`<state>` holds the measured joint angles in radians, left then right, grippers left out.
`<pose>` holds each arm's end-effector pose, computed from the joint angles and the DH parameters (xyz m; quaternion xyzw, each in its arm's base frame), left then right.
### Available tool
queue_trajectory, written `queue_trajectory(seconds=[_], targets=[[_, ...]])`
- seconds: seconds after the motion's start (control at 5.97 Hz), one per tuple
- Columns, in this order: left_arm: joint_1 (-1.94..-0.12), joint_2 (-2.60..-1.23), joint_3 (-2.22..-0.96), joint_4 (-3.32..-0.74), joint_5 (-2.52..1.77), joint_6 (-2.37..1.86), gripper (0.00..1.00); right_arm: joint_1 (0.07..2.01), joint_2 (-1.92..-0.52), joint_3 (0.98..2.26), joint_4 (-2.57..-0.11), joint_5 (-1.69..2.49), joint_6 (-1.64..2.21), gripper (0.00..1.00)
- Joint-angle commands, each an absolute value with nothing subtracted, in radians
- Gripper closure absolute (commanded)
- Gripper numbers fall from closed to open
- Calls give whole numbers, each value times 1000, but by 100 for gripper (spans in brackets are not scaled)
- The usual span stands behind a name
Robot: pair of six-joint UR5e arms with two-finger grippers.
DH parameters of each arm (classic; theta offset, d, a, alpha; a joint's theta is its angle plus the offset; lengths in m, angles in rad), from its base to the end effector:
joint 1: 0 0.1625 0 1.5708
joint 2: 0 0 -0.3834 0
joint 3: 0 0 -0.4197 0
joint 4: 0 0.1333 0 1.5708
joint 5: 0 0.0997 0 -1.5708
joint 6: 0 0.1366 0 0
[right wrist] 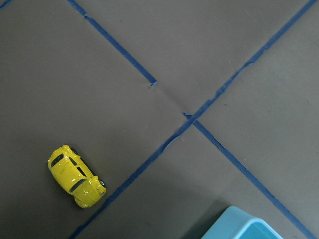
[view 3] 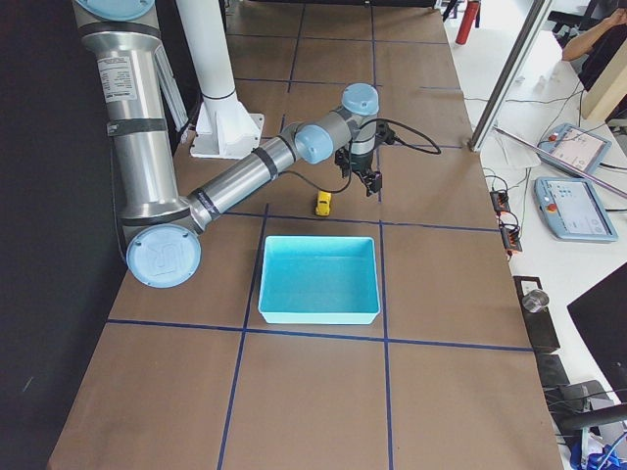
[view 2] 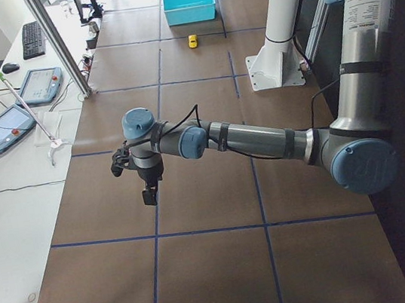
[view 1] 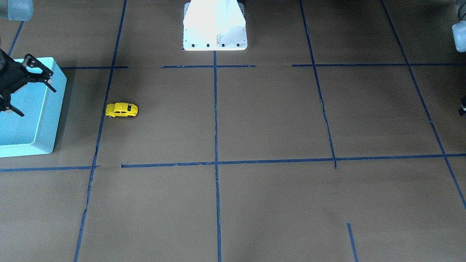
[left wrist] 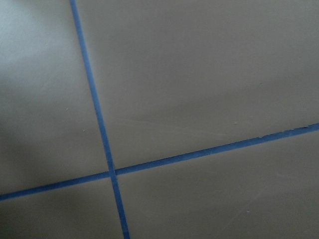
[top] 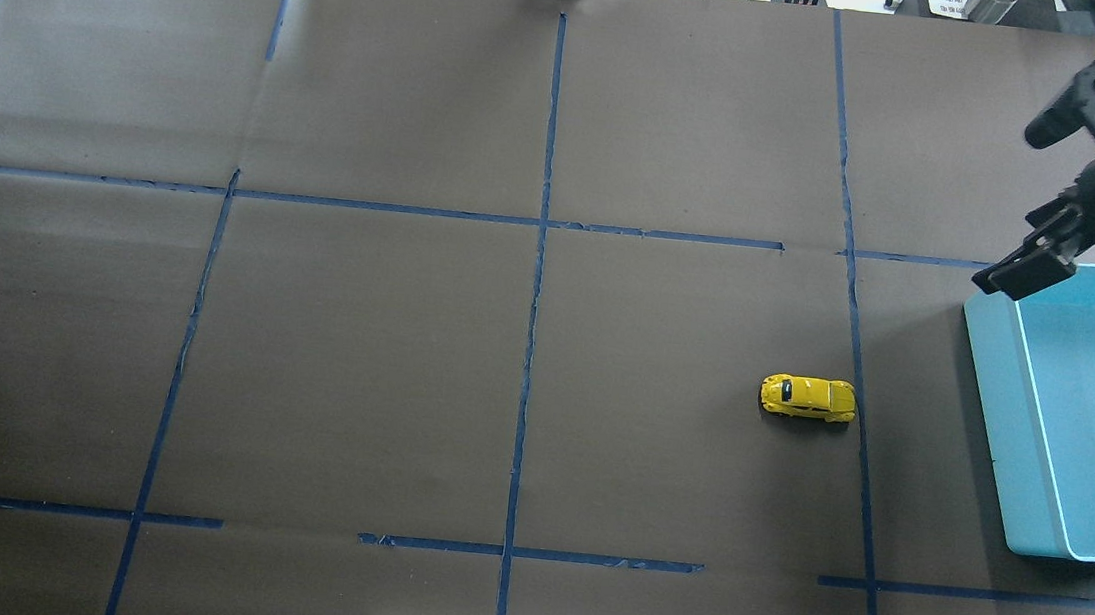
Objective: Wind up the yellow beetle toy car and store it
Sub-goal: 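Move the right gripper over the yellow car beside the bin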
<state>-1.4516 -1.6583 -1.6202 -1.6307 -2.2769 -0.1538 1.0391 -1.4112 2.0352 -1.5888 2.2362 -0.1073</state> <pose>0.0231 -0.5687 0.5696 0.0445 0.3534 0.0178 0.9342 -0.2339 -0.4943 0.3273 0.2100 -0.3641 -0.3759 0.8258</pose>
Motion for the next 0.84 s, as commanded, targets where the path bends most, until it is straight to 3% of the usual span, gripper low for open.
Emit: queue_trajectory(seconds=[0.0,0.67], targets=[[-1540,-1643,-1562,-1626,-2342,-156,0,878,-1387,2039,-1591,2183,-120,0],[-1555,-1620,-1562,-1624,-2343,-155,0,673,-1369,2027,-1583,2081,-190,0]])
